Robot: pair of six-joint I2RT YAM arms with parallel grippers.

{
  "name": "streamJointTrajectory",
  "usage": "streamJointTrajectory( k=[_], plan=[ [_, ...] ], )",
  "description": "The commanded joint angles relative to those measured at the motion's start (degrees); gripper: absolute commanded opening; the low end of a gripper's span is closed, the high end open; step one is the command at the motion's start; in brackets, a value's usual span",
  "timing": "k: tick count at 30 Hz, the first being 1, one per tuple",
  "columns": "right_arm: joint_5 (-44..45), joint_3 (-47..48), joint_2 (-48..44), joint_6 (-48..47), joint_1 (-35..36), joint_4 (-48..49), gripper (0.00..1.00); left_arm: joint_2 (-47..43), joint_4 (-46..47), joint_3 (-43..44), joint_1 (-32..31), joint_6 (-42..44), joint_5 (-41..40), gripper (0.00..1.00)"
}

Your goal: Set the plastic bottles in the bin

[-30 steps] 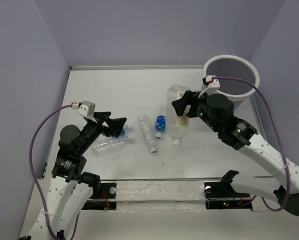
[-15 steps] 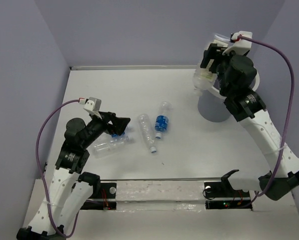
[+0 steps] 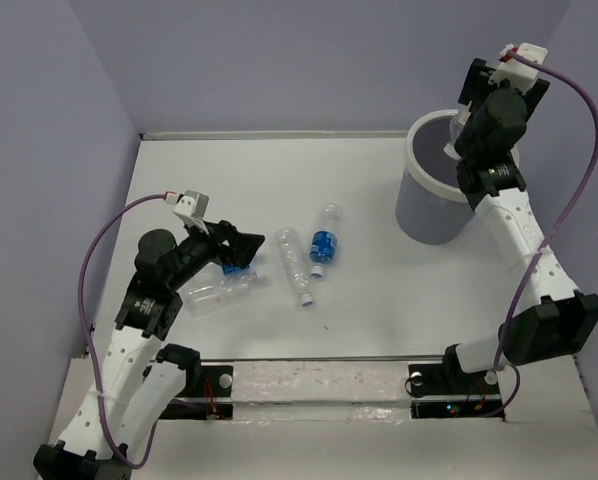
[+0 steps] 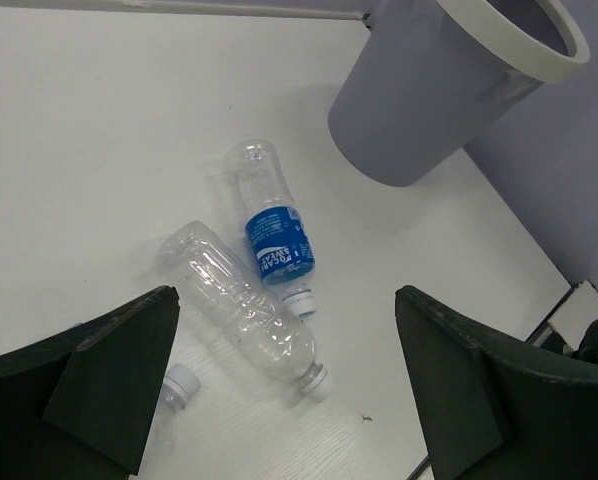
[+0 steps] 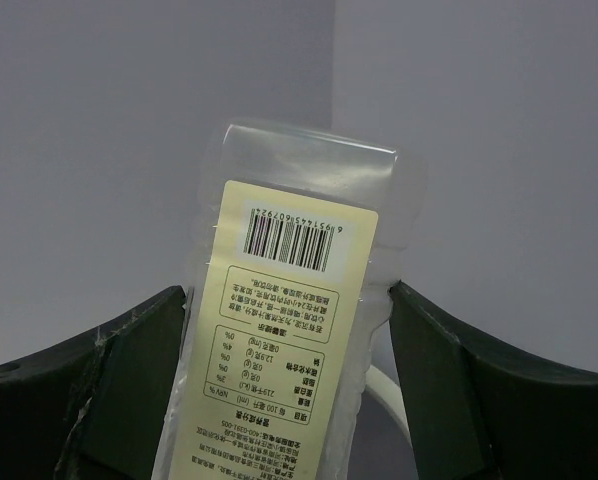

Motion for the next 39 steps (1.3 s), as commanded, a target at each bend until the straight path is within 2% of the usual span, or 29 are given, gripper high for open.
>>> streamJointTrajectory(
  k=[1, 4, 6, 7, 10, 11, 12, 13, 14, 18, 20, 22, 24, 27, 29, 30, 31, 34, 39],
  plan=[
    [2.97, -6.75, -0.57, -6.77, 0.26, 15.68, 0.13, 1.76, 3.34, 1.79, -0.03, -0.99, 1.79, 0.99],
    [3.14, -12.82, -1.27, -6.86, 0.26, 21.99, 0.14, 2.73, 5.61, 1.35, -0.21, -3.79, 3.1, 0.99],
    [2.89, -14.84, -2.58, -6.16, 0.26, 22.62, 0.17, 3.43, 6.68, 1.35, -0.21, -5.19, 3.63, 0.99],
    [2.88, -16.24, -3.11, -4.94, 0.26, 22.8, 0.25, 4.39, 7.55, 1.52, -0.64, -5.99, 3.55, 0.99],
    [2.01, -18.19, -5.31, -3.17, 0.26, 22.28, 0.59, 7.11, 9.92, 1.79, -3.27, -8.98, 2.94, 0.98],
    [1.74, -17.93, -5.66, -1.6, 0.26, 21.05, 0.76, 7.99, 10.11, 2.31, -4.33, -9.51, 2.15, 0.98],
    [1.65, -17.41, -5.93, -1.59, 0.26, 19.04, 0.77, 8.79, 10.2, 2.84, -5.56, -9.86, 0.84, 0.98],
    [1.48, -16.7, -6.36, 0.68, 0.26, 15.02, 0.87, 10.62, 10.28, 3.45, -8.79, -10.3, -2.31, 0.98],
    [0.95, -15.48, -6.72, 2.0, 0.26, 12.89, 0.91, 11.6, 10.2, 4.77, -10.56, -10.39, -4.17, 0.98],
    [-6.76, -13.54, -9.26, 10.62, 0.26, 2.69, 0.93, 16.96, 9.41, 8.81, -18.91, -10.48, -18.46, 0.98],
    [-9.41, -13.36, -11.28, 15.25, 0.26, -2.06, 0.93, 21.43, 9.41, 11.44, -22.94, -10.05, -22.27, 0.98],
    [-15.03, -14.06, -12.78, 16.78, 0.26, -5.4, 0.93, 27.3, 9.14, 14.86, -24.81, -8.91, -27.1, 0.98],
    [-16.45, -15.29, -14.27, 17.39, 0.26, -6.11, 0.95, 31.1, 8.97, 16.9, -26.66, -8.2, -30.18, 0.97],
    [-18.64, -15.55, -15.94, 19.67, 0.26, -11.37, 0.95, 38.48, 8.88, 21.11, -27.54, -6.36, -32.48, 0.95],
    [-24.08, -18.01, -18.05, 21.96, 0.26, -12.62, 0.93, 43.67, 8.7, 24.53, -27.72, -5.22, -33.71, 0.95],
    [-29.84, -19.15, -20.58, 24.58, 0.26, -12.62, 0.92, 47.17, 8.7, 25.86, -27.72, -3.82, -33.89, 0.95],
    [-29.9, -20.38, -21.82, 26.17, 0.26, -12.62, 0.92, 47.2, 8.53, 27.18, -27.72, -3.11, -33.89, 0.95],
    [-42.6, -25.65, -26.38, 31.36, 1.05, -11.57, 0.92, 56.92, 4.77, 35.68, -27.81, -0.65, -33.98, 0.95],
    [-47.73, -36.53, -32.9, 35.85, 3.25, -10.86, 0.92, 66.96, 1.85, 42.38, -27.81, 1.38, -35.12, 0.95]
  ],
)
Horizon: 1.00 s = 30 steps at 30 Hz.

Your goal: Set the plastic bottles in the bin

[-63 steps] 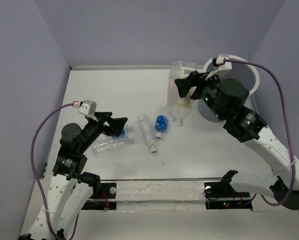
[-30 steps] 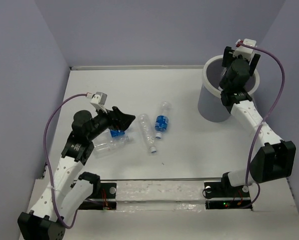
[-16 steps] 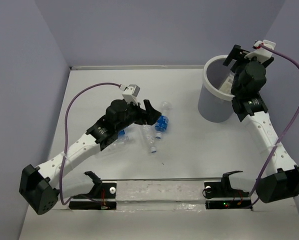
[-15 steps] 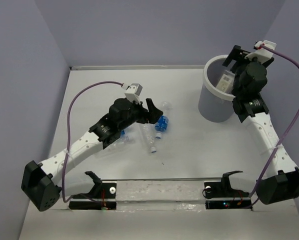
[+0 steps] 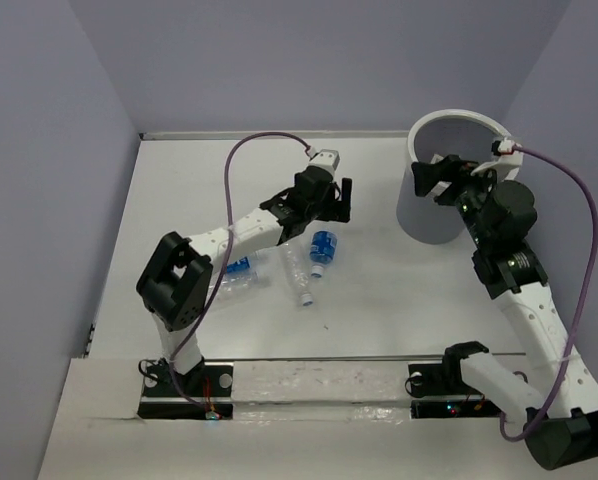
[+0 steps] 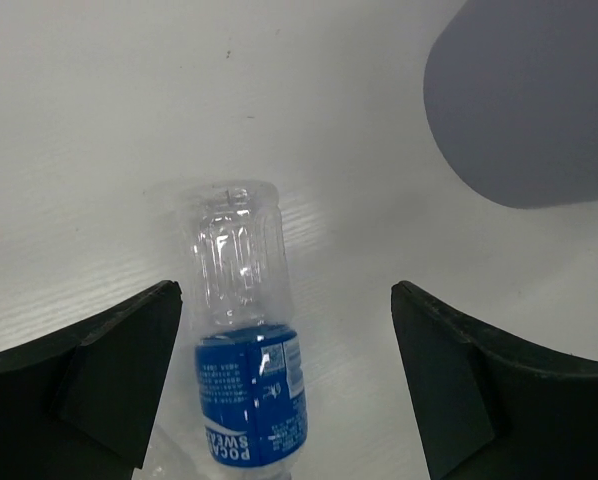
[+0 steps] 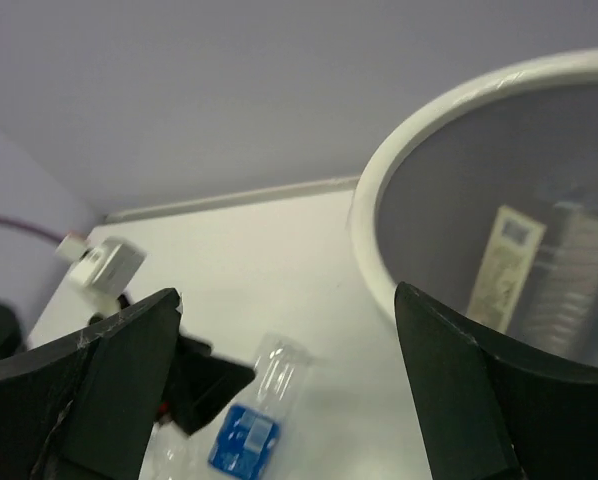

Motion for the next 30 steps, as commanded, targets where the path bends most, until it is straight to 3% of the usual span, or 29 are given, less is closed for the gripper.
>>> streamJointTrajectory(
  k=[1, 10, 13, 14, 17, 22, 30],
  plan=[
    [-10.56, -7.35, -5.3, 7.04, 2.01, 0.48, 0.92, 5.66, -2.55, 6.76, -0.29, 3.74, -4.04, 0.95],
    [-16.09, -15.18, -15.15, 8.72, 5.17, -4.35, 0.92, 18.94, -7.29, 15.03, -0.29, 6.12, -9.76, 0.93],
    [-19.86, -17.03, -16.47, 9.6, 5.7, -4.7, 0.91, 22.01, -7.2, 17.49, -0.11, 6.55, -10.03, 0.86],
    [-20.49, -18.77, -16.65, 9.86, 6.22, -4.62, 0.9, 22.72, -7.29, 18.8, 0.06, 6.64, -9.68, 0.76],
    [-22.17, -21.96, -16.48, 9.52, 7.54, -4.35, 0.88, 24.57, -7.2, 20.31, 0.77, 6.12, -8.36, 0.64],
    [-21.82, -27.05, -17.0, 9.69, 8.86, -3.57, 0.88, 22.65, -4.22, 20.4, 1.47, 4.8, -4.67, 0.47],
    [-19.98, -29.87, -8.59, 8.73, 13.95, 3.8, 0.88, 10.35, 0.0, 18.03, 2.35, 3.92, -1.59, 0.46]
  ],
)
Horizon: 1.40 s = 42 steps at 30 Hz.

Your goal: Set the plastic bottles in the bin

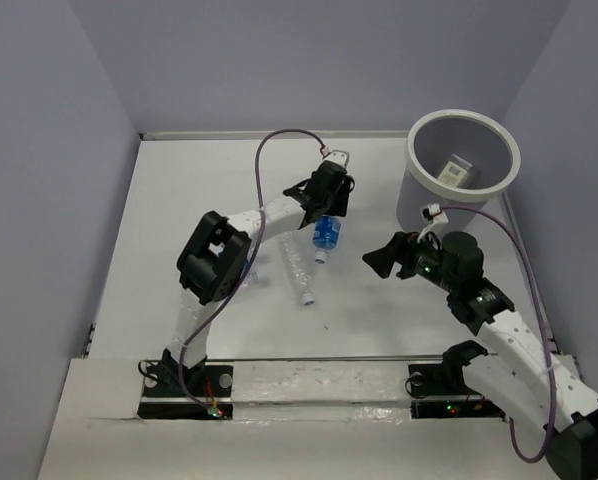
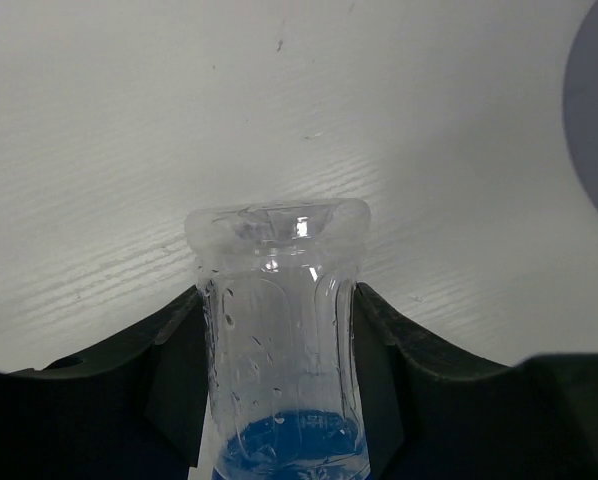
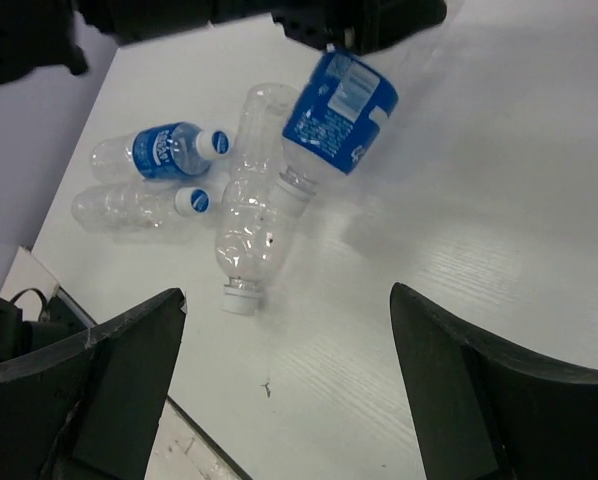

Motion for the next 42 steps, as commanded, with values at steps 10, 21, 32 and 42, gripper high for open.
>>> streamJointTrajectory(
  k=[10, 21, 32, 42],
  plan=[
    [5.89, 2.65, 20.55, 0.43, 12.25, 21.05, 0.88, -38.53, 10.98, -6.48, 5.58, -2.05, -3.65, 0.47],
    [8.62, 27.33, 55.7, -4.5, 17.97, 19.23, 0.96, -48.32, 12.65, -6.41, 7.7, -4.6, -0.22, 0.47],
    [8.35, 39.91, 70.84, -3.54, 21.66, 14.92, 0.9, -48.58, 13.97, -5.44, 7.7, -6.97, 4.7, 0.46],
    [20.56, 35.36, 57.61, -4.32, 21.66, 15.54, 0.36, -48.94, 14.15, -3.86, 7.7, -8.47, 7.6, 0.45]
  ],
)
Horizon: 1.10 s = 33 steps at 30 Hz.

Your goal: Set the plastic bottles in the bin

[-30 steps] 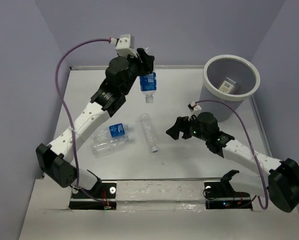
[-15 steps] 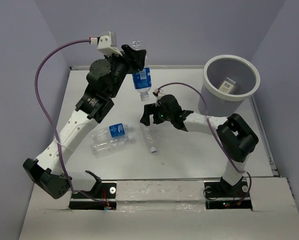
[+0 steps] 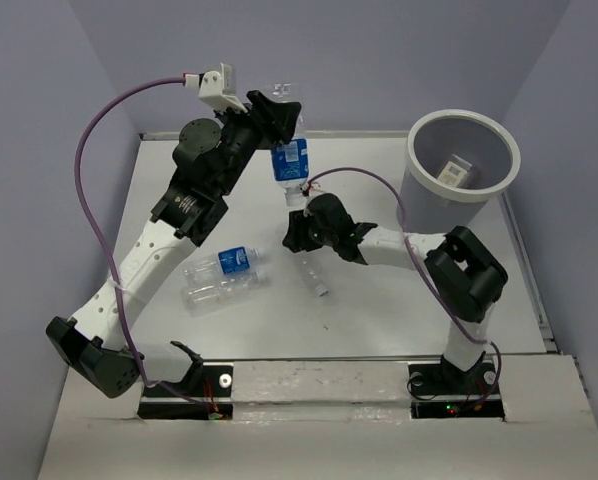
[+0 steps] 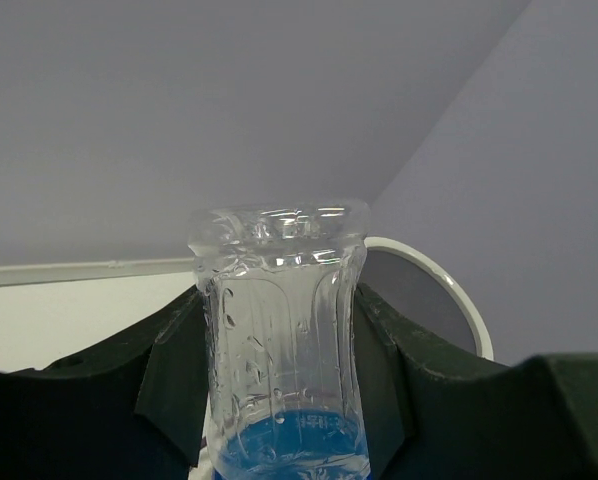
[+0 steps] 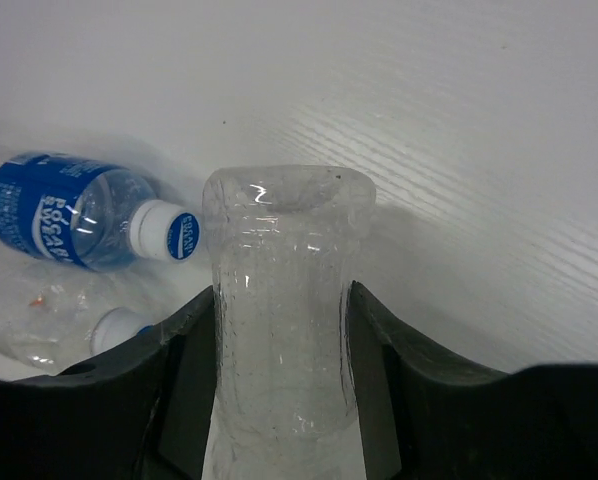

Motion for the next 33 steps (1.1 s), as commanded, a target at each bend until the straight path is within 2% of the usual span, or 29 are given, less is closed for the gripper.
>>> streamJointTrajectory(
  k=[1, 4, 6, 9, 12, 17, 21, 27, 30, 31, 33],
  plan=[
    [7.74, -2.79, -14.11, -1.91, -0.17, 2.03, 0.36, -0.98, 3.98, 2.85, -0.04, -1.23, 2.66, 0.45],
    [11.77, -6.57, -22.63, -4.37, -0.17, 1.42, 0.36, -0.54, 4.42, 4.17, -0.04, -2.2, 3.89, 0.45],
    [17.22, -7.98, -31.94, -6.31, -0.69, -0.16, 0.35, 0.42, 5.21, 4.96, -0.13, -3.08, 4.68, 0.45],
    [22.84, -7.11, -41.86, -10.61, -3.41, -2.71, 0.34, 1.48, 7.23, 4.88, -1.26, -4.84, 4.69, 0.45],
    [23.57, -2.2, -45.67, -14.66, -14.01, -6.05, 0.34, 2.53, 9.51, 5.23, -3.11, -5.71, 4.42, 0.45],
    [29.26, 8.25, -44.81, -20.54, -25.47, -6.76, 0.34, 5.69, 11.8, 8.03, -5.48, -6.33, 3.29, 0.45],
    [29.54, 12.49, -40.68, -21.96, -35.05, -1.49, 0.34, 10.26, 12.69, 12.43, -7.16, -6.25, 1.88, 0.45],
    [30.68, 8.55, -36.81, -23.72, -43.49, 10.18, 0.35, 19.84, 12.86, 22.97, -8.74, -5.89, 1.26, 0.45],
    [26.93, 5.74, -35.23, -21.79, -47.26, 15.55, 0.47, 25.28, 12.86, 29.37, -9.18, -5.72, 0.65, 0.45],
    [25.6, 3.81, -34.88, -20.74, -48.06, 16.78, 0.61, 26.6, 12.78, 31.05, -9.35, -5.63, 0.38, 0.45],
    [22.79, 2.83, -34.44, -17.4, -48.6, 17.32, 0.81, 31.08, 12.77, 34.39, -9.53, -5.37, -0.15, 0.42]
  ],
)
